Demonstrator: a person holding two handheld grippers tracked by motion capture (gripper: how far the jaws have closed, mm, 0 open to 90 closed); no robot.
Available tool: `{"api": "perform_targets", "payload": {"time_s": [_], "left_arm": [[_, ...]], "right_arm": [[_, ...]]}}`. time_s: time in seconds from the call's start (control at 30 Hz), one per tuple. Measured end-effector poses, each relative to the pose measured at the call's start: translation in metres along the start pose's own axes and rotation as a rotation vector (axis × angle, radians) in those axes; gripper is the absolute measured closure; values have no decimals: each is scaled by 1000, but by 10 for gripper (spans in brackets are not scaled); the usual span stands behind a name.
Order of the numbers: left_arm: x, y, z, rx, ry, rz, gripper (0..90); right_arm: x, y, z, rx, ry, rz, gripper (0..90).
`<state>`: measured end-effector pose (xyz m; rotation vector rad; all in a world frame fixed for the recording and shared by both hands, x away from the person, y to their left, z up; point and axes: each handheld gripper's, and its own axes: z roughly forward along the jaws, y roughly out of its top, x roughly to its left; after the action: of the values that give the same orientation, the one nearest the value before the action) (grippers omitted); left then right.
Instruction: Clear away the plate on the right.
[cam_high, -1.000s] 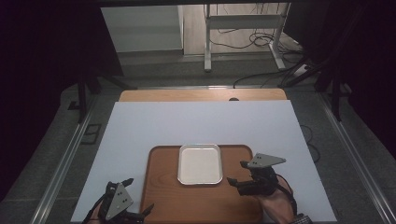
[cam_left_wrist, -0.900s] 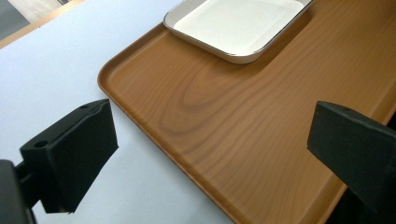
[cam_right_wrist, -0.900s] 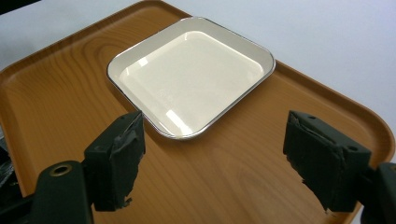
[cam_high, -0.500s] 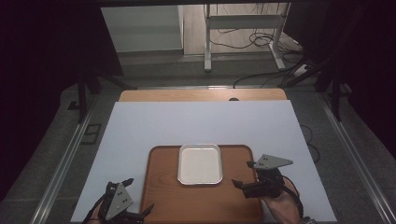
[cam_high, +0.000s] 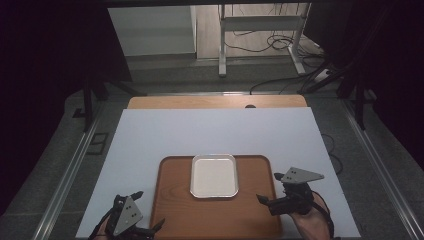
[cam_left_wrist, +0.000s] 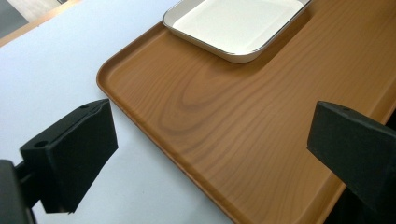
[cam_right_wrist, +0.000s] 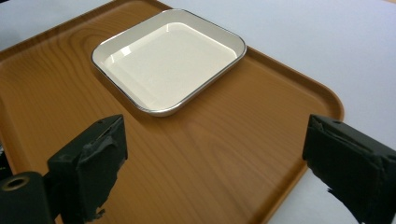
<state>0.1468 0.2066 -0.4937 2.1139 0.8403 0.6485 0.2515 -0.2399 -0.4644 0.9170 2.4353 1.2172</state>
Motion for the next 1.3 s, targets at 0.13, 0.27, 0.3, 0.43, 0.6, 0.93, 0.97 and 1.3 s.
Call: {"api": "perform_targets", "payload": {"time_s": [0.13, 0.27, 0.3, 0.43, 0.6, 0.93, 0.97, 1.3], "left_arm": [[0, 0, 0, 0, 0, 0, 14], [0, 0, 0, 1, 0, 1, 13], [0, 0, 0, 1, 0, 1, 13], [0, 0, 0, 2, 0, 4, 13], [-1, -1, 1, 3, 2, 7, 13], [-1, -1, 1, 12, -4, 13, 13], [-1, -1, 1, 13, -4, 14, 13], [-1, -1, 1, 12, -5, 13, 13]], "right_arm": [[-1, -2, -4, 0, -8, -7, 36], [-3, -5, -7, -1, -14, -11, 20], [-3, -6, -8, -3, -16, -10, 19], [-5, -8, -13, -3, -28, -3, 14], [-8, -13, -17, 9, -42, 3, 11], [-13, -21, -26, -5, -71, 24, 10], [-14, -21, -27, -9, -73, 28, 10], [-19, -27, -38, -24, -94, 54, 3]]}}
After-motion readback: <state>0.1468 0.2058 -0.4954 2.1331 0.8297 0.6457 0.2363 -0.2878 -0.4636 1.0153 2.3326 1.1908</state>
